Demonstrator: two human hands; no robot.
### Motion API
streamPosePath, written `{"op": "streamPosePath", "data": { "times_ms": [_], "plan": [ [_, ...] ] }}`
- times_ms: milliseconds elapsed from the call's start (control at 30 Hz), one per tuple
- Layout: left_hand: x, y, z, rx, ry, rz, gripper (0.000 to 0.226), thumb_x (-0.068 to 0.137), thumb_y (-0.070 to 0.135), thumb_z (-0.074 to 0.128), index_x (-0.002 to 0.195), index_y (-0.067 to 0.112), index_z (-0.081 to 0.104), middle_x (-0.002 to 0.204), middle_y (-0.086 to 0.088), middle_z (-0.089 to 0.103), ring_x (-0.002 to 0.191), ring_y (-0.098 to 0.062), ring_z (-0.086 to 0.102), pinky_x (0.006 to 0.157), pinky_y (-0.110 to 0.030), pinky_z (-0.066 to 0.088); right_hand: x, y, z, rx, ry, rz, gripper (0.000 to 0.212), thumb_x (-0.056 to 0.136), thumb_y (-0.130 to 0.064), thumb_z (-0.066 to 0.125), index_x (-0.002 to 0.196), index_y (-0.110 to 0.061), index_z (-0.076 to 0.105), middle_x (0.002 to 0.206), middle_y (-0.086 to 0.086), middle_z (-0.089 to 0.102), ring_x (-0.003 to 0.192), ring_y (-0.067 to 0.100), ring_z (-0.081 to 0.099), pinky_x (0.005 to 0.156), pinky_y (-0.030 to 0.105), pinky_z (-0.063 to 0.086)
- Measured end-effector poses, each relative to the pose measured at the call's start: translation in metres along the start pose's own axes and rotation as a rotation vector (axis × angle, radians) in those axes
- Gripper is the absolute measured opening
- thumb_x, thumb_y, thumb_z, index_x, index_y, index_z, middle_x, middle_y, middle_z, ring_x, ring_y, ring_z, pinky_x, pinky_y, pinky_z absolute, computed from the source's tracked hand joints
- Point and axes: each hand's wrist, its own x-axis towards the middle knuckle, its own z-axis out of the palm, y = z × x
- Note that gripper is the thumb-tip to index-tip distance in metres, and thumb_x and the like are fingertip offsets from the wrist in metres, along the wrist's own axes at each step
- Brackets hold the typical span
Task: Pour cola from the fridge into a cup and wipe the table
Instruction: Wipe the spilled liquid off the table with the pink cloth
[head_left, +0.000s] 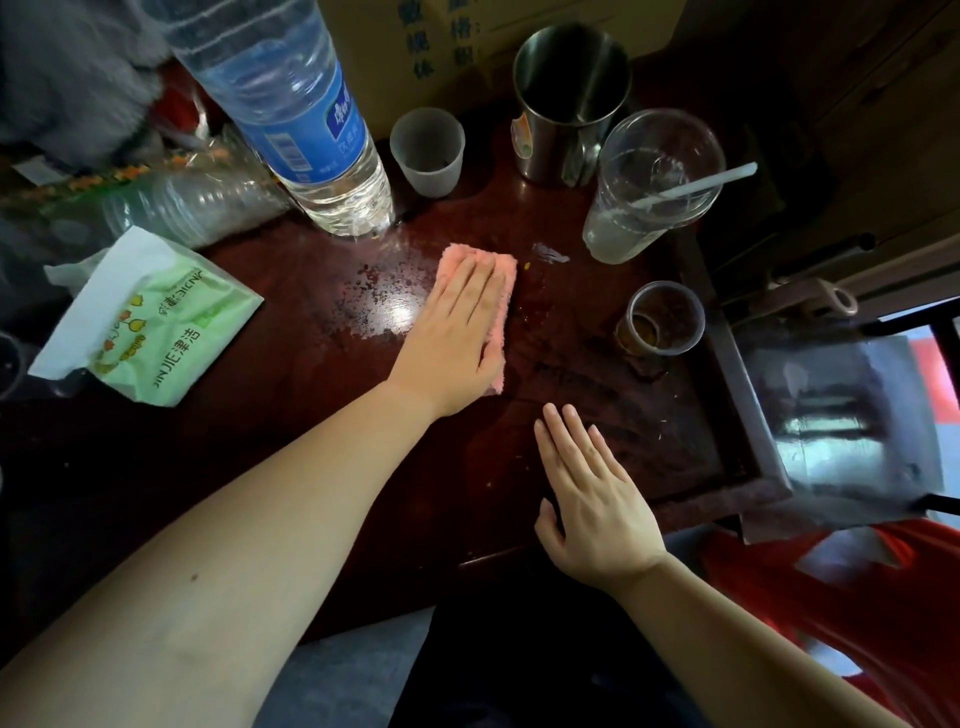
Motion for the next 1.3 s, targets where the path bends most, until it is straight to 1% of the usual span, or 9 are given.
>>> {"op": "streamPosePath", "data": {
  "times_ms": [133, 200, 300, 433, 600, 733, 967, 1133, 1300],
  "plan": [
    [0.032, 0.01, -0.001, -0.028, 0.009, -0.192, 0.077, 0.087, 0.042, 0.015, 0.152, 0.0, 0.01, 0.161, -0.017, 0.007, 0.149, -0.029, 0.002, 0.121, -0.045, 0.006, 0.0, 0.001, 0.0, 0.003, 0.0, -0.007, 0.077, 0.08, -0.03, 0.043, 0.149, -0.006, 0.021, 0.159, 0.01, 0.012, 0.148, 0.021, 0.001, 0.119, 0.036, 0.007],
    [0.051, 0.01, -0.002, -0.013, -0.006, -0.186, 0.078, 0.086, 0.041, 0.012, 0.152, 0.0, 0.007, 0.161, -0.016, 0.005, 0.149, -0.029, -0.001, 0.122, -0.044, 0.001, 0.0, 0.001, 0.001, 0.01, 0.005, -0.011, 0.077, 0.08, -0.03, 0.044, 0.149, -0.005, 0.021, 0.159, 0.01, 0.013, 0.148, 0.021, 0.001, 0.119, 0.037, 0.007],
    [0.066, 0.0, -0.008, 0.018, -0.065, -0.002, 0.074, 0.088, 0.038, 0.011, 0.153, 0.004, 0.003, 0.162, -0.014, 0.003, 0.149, -0.026, -0.005, 0.12, -0.037, -0.01, 0.0, 0.002, 0.002, 0.024, 0.01, -0.02, 0.076, 0.08, -0.031, 0.043, 0.149, -0.005, 0.021, 0.159, 0.011, 0.012, 0.148, 0.022, 0.001, 0.119, 0.038, 0.008],
    [0.064, -0.009, -0.012, 0.059, -0.087, 0.201, 0.071, 0.09, 0.036, 0.017, 0.154, 0.007, 0.006, 0.162, -0.012, 0.006, 0.149, -0.024, -0.002, 0.118, -0.03, -0.014, 0.0, 0.002, 0.001, 0.023, 0.017, -0.017, 0.077, 0.079, -0.03, 0.043, 0.148, -0.005, 0.023, 0.158, 0.011, 0.014, 0.147, 0.022, 0.004, 0.119, 0.037, 0.008],
    [0.044, -0.003, -0.012, 0.103, -0.135, 0.384, 0.071, 0.087, 0.032, 0.024, 0.154, 0.009, 0.013, 0.161, -0.012, 0.013, 0.149, -0.024, 0.005, 0.122, -0.039, 0.002, 0.0, 0.002, 0.001, 0.018, 0.022, -0.022, 0.077, 0.078, -0.03, 0.045, 0.148, -0.004, 0.024, 0.158, 0.011, 0.015, 0.147, 0.023, 0.005, 0.118, 0.038, 0.009],
    [0.013, 0.002, -0.007, 0.16, -0.181, 0.464, 0.071, 0.086, 0.032, 0.028, 0.152, 0.011, 0.01, 0.161, -0.011, 0.011, 0.149, -0.022, 0.004, 0.122, -0.04, 0.004, -0.001, 0.001, 0.0, 0.0, 0.016, -0.026, 0.076, 0.079, -0.031, 0.043, 0.148, -0.005, 0.023, 0.158, 0.011, 0.013, 0.147, 0.022, 0.002, 0.118, 0.038, 0.009],
    [-0.061, 0.003, -0.007, 0.116, -0.132, 0.292, 0.072, 0.086, 0.028, 0.036, 0.152, 0.007, 0.017, 0.16, -0.013, 0.013, 0.15, -0.024, 0.005, 0.121, -0.04, 0.004, -0.002, 0.0, -0.002, 0.025, 0.032, -0.021, 0.076, 0.08, -0.028, 0.042, 0.149, -0.006, 0.02, 0.158, 0.01, 0.014, 0.147, 0.023, 0.005, 0.118, 0.039, 0.01],
    [-0.139, 0.004, 0.004, 0.114, -0.076, 0.047, 0.071, 0.085, 0.028, 0.036, 0.15, 0.003, 0.021, 0.158, -0.015, 0.019, 0.148, -0.028, 0.015, 0.119, -0.043, 0.014, -0.004, 0.0, -0.001, 0.013, 0.041, -0.03, 0.074, 0.08, -0.027, 0.042, 0.149, -0.005, 0.022, 0.158, 0.01, 0.016, 0.147, 0.023, 0.007, 0.119, 0.037, 0.009],
    [-0.176, -0.006, 0.003, 0.076, -0.047, -0.259, 0.072, 0.081, 0.027, 0.036, 0.148, 0.003, 0.028, 0.155, -0.015, 0.03, 0.144, -0.028, 0.024, 0.12, -0.038, 0.011, -0.004, 0.0, 0.001, -0.006, 0.037, -0.028, 0.073, 0.083, -0.027, 0.038, 0.149, -0.006, 0.018, 0.159, 0.008, 0.011, 0.148, 0.022, 0.003, 0.119, 0.036, 0.005]
  ]
}}
